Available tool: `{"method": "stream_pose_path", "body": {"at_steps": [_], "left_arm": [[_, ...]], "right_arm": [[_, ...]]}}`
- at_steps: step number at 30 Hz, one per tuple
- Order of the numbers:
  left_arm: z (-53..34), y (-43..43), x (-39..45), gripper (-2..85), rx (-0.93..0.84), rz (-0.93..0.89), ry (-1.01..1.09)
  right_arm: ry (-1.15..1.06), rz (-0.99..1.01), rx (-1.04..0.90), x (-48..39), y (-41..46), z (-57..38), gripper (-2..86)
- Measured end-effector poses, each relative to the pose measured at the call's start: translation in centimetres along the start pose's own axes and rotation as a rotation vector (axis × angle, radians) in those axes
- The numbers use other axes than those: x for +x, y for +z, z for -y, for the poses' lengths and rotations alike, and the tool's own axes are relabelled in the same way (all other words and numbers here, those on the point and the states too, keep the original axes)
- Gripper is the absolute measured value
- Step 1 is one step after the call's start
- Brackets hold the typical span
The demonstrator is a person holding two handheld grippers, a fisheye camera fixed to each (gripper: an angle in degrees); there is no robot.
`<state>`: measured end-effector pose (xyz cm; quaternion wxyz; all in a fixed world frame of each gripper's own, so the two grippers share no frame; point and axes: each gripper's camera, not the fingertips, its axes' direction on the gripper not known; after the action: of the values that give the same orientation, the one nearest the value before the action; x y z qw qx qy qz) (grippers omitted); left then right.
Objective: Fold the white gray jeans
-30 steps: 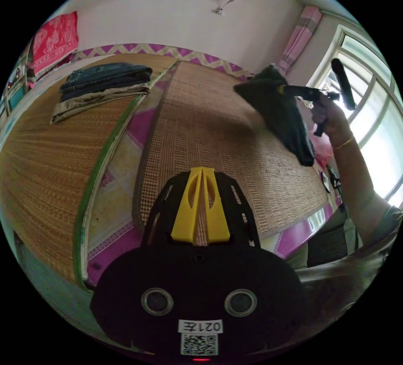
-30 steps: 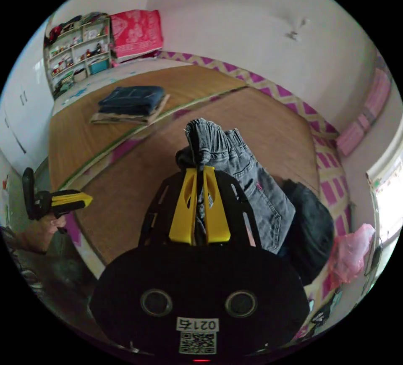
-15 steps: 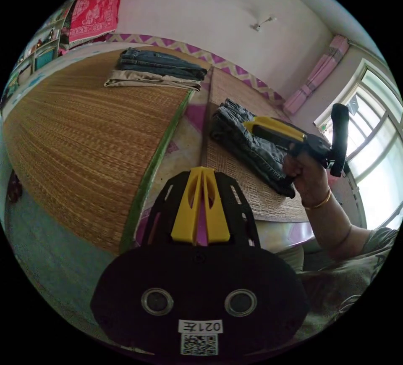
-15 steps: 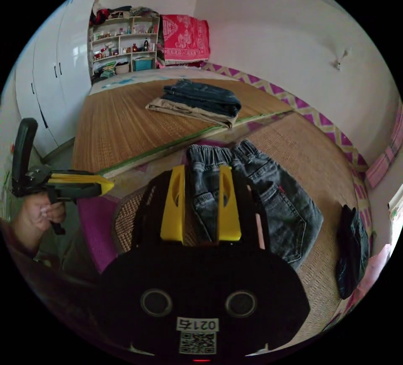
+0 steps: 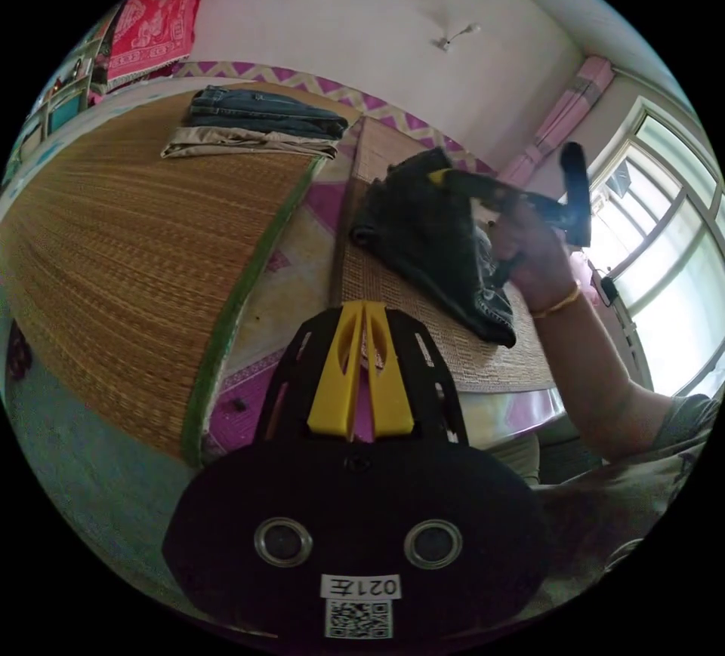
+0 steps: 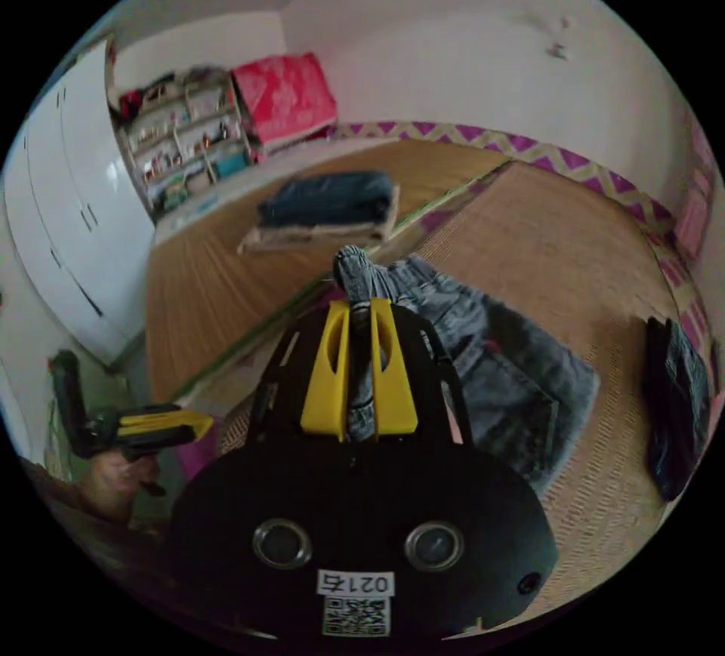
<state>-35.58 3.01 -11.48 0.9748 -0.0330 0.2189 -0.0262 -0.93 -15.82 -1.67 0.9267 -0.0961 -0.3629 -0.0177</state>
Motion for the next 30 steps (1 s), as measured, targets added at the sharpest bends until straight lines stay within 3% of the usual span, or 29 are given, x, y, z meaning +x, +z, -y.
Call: {"method": "stream_pose_path", "body": {"at_steps": [5, 11, 15, 18, 19, 23, 30], "left_arm": [[0.5, 1.6, 2.8, -1.0, -0.02, -0.029, 0.063], [1.0, 3.5, 6.8, -1.0, -0.037, -0.056, 0.117], [1.8, 4.5, 9.3, -1.0, -0.044, -0.079, 0.134], [2.3, 5.7, 11.8, -1.0, -0.069, -0.096, 0.158], [2.5, 6.1, 12.8, -1.0, -0.078, -0.09, 0.176], [3.4, 7.1, 16.6, -0.9, -0.086, -0.076, 0.252], [4.9, 10.7, 23.8, -0.1, -0.112, -0.064, 0.517]], "right_arm": [[0.282, 0.058, 0.297, 14.9, -21.1, -3.3, 4.7], [0.644, 0.07, 0.448, 29.6, -34.6, -16.2, 4.7], [0.89, 0.046, 0.401, 36.8, -34.8, -25.7, 4.7], [1.103, 0.173, 0.364, 41.4, -33.3, -32.7, 4.4], [1.127, 0.328, 0.459, 42.2, -33.9, -34.1, 4.2], [1.044, 0.258, 0.386, 42.2, -36.5, -31.1, 4.2], [1.099, 0.115, 0.301, 40.3, -36.7, -31.0, 5.1]]}}
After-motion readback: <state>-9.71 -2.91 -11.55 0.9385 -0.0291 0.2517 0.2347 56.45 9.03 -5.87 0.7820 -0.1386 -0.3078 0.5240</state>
